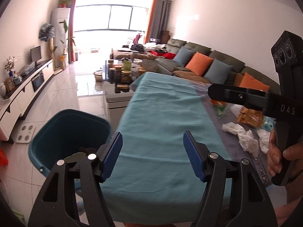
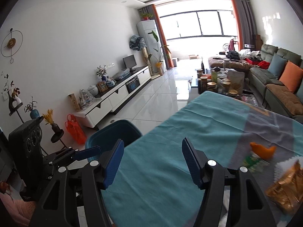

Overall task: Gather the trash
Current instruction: 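Grasp the white tissue with the left tool while the right tool grasps the gold foil bag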

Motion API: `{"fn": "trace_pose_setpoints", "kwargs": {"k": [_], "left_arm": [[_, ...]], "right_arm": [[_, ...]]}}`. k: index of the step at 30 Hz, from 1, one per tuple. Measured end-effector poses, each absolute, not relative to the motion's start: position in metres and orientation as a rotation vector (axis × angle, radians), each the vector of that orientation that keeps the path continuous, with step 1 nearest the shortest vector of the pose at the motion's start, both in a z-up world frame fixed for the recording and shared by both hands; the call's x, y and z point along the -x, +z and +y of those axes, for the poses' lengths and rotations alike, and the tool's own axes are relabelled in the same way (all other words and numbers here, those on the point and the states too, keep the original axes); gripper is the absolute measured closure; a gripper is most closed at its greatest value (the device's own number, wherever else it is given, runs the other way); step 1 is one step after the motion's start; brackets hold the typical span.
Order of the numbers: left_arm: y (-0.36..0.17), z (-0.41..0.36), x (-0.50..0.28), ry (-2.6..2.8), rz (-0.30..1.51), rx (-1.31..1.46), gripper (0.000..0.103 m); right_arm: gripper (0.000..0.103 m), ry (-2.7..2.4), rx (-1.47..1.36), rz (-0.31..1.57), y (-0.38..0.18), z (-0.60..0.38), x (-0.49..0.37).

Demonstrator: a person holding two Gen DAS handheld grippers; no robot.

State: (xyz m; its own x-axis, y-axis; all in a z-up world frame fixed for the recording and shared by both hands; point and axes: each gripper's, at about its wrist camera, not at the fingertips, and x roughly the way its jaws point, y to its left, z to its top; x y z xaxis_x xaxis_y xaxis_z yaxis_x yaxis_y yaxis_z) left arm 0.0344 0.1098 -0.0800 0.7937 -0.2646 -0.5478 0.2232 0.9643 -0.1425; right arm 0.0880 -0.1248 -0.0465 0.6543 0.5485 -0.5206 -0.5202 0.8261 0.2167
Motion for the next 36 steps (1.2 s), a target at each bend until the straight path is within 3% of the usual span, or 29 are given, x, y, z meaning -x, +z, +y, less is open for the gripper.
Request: {"fn": "trace_pose_setpoints", "kwargs": {"k": [9,19,27,36], "left_arm": [[-0.09,-0.003,-0.033,-0.563,0.679,0.029,0.037],[-0.111,-0.061,-0.053,-0.655,0.796,0.035,0.042],[-0.121,-0.073,-0.063,-0.657,0.854,0.042,0.048],[-0.123,-0.074,-0.068,-0.67,0.876,0.057,0.079]], "right_arm": [[0.042,0.282,-0.086,0.586,-0.054,-0.252,-0.059],[0.042,0.135,-0.144,0.626,-0.081,-0.331,-0.058],[0.054,0.155,-0.172,0.676,-0.1,-0.34,-0.072],[0.073,0.159,-0.199,0.682,-0.106,-0.342,-0.077]]}}
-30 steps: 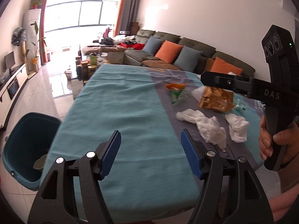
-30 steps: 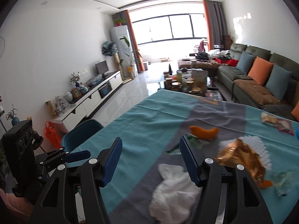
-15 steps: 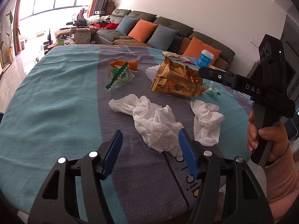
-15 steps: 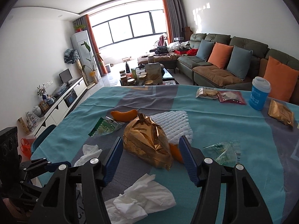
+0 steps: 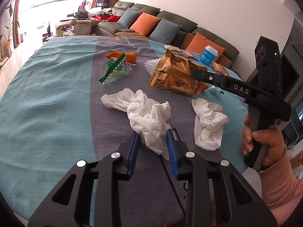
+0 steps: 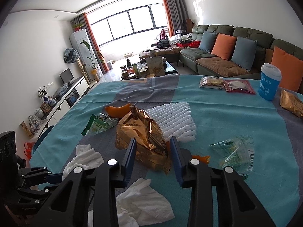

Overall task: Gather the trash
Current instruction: 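Grasp the white tissue with the left tool while the right tool grasps the gold foil bag, then lift the tissue and gold bag and move them toward the teal bin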

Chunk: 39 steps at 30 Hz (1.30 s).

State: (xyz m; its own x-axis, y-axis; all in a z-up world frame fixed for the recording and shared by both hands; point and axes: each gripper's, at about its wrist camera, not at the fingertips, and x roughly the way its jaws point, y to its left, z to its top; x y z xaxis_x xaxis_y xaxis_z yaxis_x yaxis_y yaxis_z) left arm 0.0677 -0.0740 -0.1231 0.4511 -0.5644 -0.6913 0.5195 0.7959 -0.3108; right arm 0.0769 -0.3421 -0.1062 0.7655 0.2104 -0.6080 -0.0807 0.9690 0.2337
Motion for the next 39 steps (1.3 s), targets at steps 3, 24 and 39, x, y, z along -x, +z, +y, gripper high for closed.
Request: {"fn": "trace_pose_setpoints", "kwargs": {"k": [3,24,39], "left_arm": [[-0.124,-0.073,-0.069,-0.671,0.88,0.062,0.087],[-0.1,-0.05,-0.054,-0.628,0.781,0.04,0.094],[-0.083,-0.018,-0.047,-0.556,0.739,0.059,0.094]], "right_arm": [[0.085,0.166,-0.2,0.681,-0.105,-0.342,-0.076],[0.098,0.213,-0.24,0.618,-0.086,-0.34,-0.063],[0.098,0.299,-0.251,0.582,-0.073,-0.314,-0.058]]}}
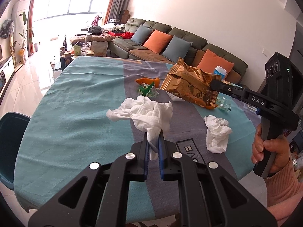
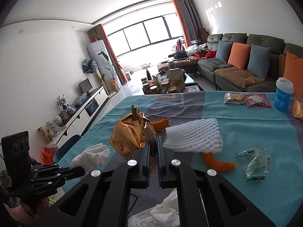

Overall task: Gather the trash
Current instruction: 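Lift the tissue and gold bag and move them toward the teal bin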

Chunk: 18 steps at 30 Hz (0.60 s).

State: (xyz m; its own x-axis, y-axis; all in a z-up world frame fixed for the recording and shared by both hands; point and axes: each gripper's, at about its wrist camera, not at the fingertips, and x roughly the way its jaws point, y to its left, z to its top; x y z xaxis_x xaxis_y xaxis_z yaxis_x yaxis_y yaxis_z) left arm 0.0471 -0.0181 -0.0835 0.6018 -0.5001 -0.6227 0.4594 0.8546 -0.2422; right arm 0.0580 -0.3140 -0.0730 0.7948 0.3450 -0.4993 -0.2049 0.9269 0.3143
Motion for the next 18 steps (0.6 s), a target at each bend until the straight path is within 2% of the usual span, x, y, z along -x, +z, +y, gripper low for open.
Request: {"fn": "trace_pose_setpoints", "kwargs": {"k": [18], "left_arm": [[-0.073,0.019,-0.037,-0.464,0.722,0.066,0.094]], "right_arm": [[0.098,0.398,-0.253,0.597,-0.075,-0.269,-0.066]]}}
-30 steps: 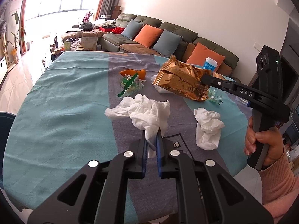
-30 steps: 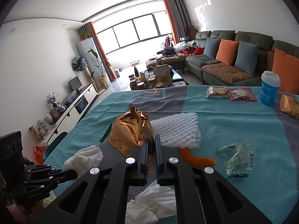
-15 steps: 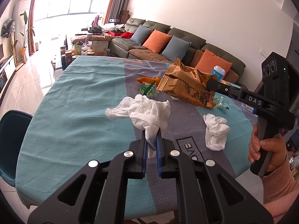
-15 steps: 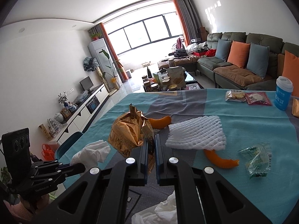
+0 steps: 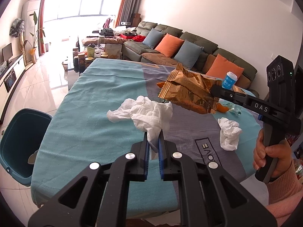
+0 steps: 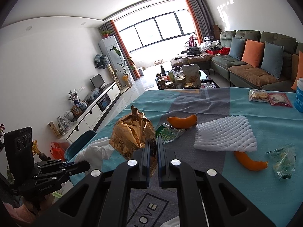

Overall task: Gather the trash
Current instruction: 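Lift the tissue and gold bag and move them toward the teal bin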

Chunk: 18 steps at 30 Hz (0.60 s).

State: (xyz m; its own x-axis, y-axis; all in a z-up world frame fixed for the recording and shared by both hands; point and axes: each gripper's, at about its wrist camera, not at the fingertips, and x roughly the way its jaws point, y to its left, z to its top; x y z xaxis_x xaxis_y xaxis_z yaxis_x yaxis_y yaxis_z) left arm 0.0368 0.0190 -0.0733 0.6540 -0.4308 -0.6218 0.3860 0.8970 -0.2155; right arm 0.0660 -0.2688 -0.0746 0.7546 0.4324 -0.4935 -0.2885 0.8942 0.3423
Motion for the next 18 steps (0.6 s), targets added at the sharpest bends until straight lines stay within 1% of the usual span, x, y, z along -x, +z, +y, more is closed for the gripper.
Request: {"fn": "trace_pose_setpoints", "kwargs": {"k": [18], "left_arm": [[-0.069,0.055,-0.033,-0.378,0.718,0.093,0.094]], "right_arm": [[0.098,0.47,-0.238,0.617,-0.077,-0.229,-0.075]]}}
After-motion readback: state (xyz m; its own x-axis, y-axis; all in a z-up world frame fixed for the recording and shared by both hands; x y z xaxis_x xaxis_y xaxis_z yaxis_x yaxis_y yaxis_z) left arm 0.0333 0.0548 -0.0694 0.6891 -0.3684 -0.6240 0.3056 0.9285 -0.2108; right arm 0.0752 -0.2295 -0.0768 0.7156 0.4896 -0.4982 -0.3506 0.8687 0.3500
